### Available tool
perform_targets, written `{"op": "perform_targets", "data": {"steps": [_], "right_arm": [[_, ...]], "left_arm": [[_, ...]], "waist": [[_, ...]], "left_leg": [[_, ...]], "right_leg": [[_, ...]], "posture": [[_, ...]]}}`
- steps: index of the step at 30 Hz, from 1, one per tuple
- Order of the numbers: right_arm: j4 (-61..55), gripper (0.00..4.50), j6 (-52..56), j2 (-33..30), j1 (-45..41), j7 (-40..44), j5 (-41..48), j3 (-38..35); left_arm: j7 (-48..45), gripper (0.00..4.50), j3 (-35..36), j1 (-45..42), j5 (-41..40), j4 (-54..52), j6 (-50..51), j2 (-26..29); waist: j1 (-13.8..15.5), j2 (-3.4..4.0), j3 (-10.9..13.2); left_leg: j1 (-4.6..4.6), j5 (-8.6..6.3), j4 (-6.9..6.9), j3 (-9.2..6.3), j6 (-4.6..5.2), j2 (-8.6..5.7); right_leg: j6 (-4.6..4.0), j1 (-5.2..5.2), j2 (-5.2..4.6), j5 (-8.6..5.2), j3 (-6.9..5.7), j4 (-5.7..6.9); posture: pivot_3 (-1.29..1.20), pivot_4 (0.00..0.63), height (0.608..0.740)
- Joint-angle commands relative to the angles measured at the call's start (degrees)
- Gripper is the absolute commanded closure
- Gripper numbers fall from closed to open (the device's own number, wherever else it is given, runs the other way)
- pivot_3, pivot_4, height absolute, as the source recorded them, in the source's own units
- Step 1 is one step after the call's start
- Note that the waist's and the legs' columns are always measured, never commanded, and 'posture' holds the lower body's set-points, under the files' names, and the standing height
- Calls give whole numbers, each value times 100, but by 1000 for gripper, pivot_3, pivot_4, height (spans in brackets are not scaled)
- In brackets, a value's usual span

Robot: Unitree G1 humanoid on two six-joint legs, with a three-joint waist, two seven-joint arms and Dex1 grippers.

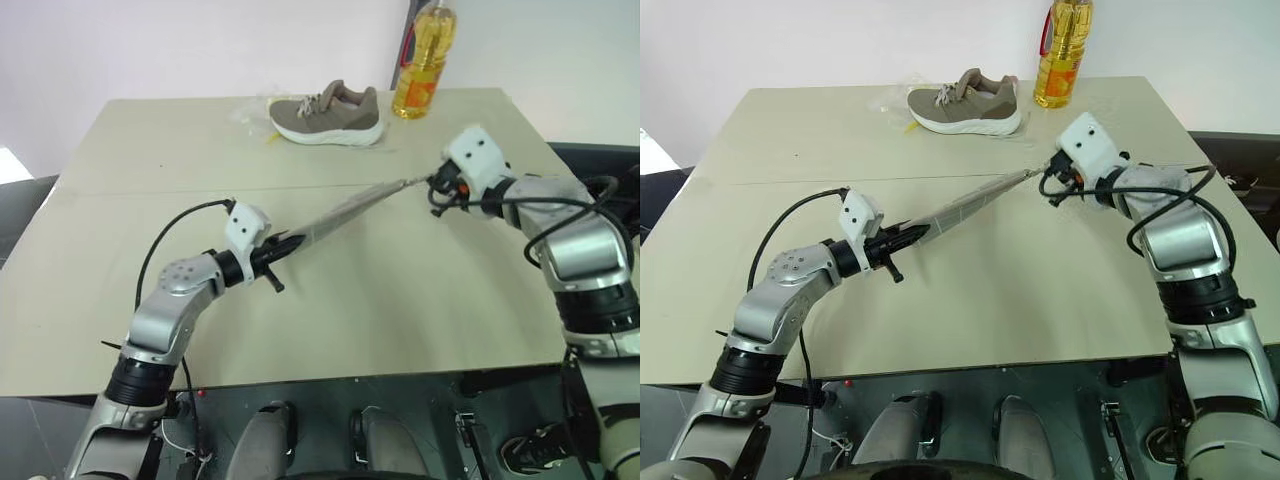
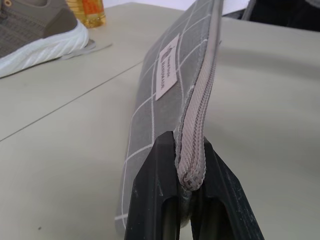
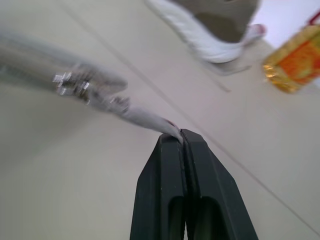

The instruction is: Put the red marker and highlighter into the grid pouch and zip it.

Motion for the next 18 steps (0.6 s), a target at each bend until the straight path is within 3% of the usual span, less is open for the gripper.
{"op": "perform_targets", "data": {"steps": [1,3,8,9,13,18], "right_arm": [[-330,3882,-140,-218,232,454,120,-30],[-390,3116,-264,-362,432,672,103,-19],[-641,565,-869,-897,1144,1357,244,-285],[-733,547,-964,-992,1331,1510,337,-380],[-617,547,-1345,-1141,1865,1731,518,-763],[261,547,-1433,-469,1537,1200,842,-1288]], "left_arm": [[-63,3674,-33,179,56,-200,133,117],[-119,2899,-24,261,-73,-352,257,118],[-66,317,235,723,-307,-941,775,294],[-81,31,350,882,-431,-1084,870,345],[-35,31,933,1692,-794,-1457,1111,503],[700,31,1987,2191,-815,-1150,701,120]], "waist": [[-5,1,0],[5,1,0],[12,1,0],[10,2,1],[-10,3,1],[7,5,4]], "left_leg": [[0,0,0,1,0,0],[1,0,1,2,0,2],[-12,-1,2,1,-1,2],[-12,-1,1,1,-1,2],[-14,-2,-1,2,-1,7],[-6,-11,5,7,-14,19]], "right_leg": [[-3,-2,-1,2,1,0],[-4,0,-2,2,0,0],[-5,-8,-5,2,0,-7],[-5,-8,-5,2,0,-10],[-5,-12,-5,2,0,-11],[-28,-13,-8,15,-9,-13]], "posture": [[0,150,731],[0,150,731],[0,150,731],[0,150,731],[0,150,731],[0,150,731]]}}
